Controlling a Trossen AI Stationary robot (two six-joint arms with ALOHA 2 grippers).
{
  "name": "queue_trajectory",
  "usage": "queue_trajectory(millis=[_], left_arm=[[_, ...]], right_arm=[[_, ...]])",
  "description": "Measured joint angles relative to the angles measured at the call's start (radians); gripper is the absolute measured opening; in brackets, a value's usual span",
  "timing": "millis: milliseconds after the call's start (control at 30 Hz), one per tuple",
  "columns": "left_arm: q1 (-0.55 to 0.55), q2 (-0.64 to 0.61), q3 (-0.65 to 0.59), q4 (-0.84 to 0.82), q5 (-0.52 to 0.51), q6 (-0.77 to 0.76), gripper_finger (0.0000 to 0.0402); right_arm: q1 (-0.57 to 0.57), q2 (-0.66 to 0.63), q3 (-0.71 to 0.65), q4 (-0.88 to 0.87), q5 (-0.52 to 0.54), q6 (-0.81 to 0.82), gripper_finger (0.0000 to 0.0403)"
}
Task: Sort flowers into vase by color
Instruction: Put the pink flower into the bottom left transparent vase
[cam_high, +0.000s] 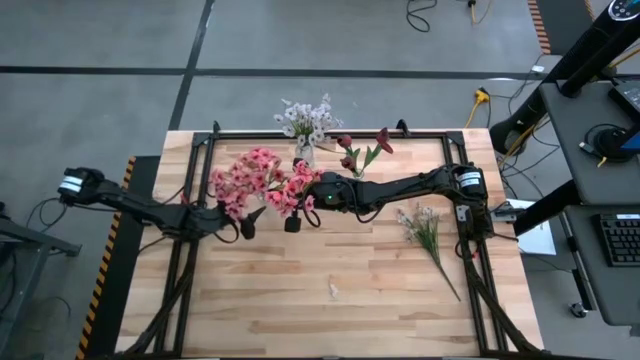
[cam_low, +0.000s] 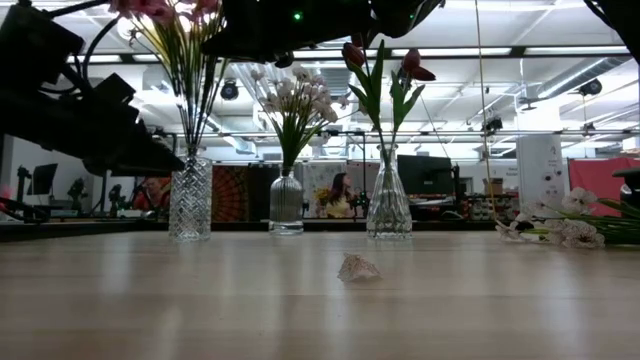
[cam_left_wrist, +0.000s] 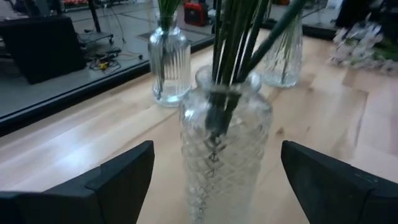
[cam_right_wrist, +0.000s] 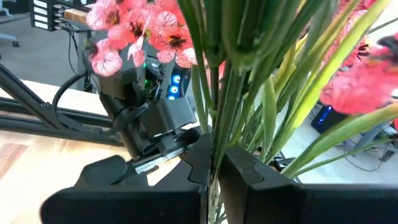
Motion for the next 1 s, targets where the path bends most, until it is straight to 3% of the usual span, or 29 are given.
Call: queue_trajectory(millis=[133, 1000], left_arm=[[0.000, 0.061, 0.000, 0.085, 0.037, 0.014, 0.0333], [0.037, 0.370, 0.000, 0.397, -0.004, 0.037, 0.0328]], right_arm=[[0.000, 0.000, 0.000, 0.000, 0.000, 0.000, 0.0013], [0.000, 0.000, 0.000, 0.000, -0.002, 0.000, 0.0013]])
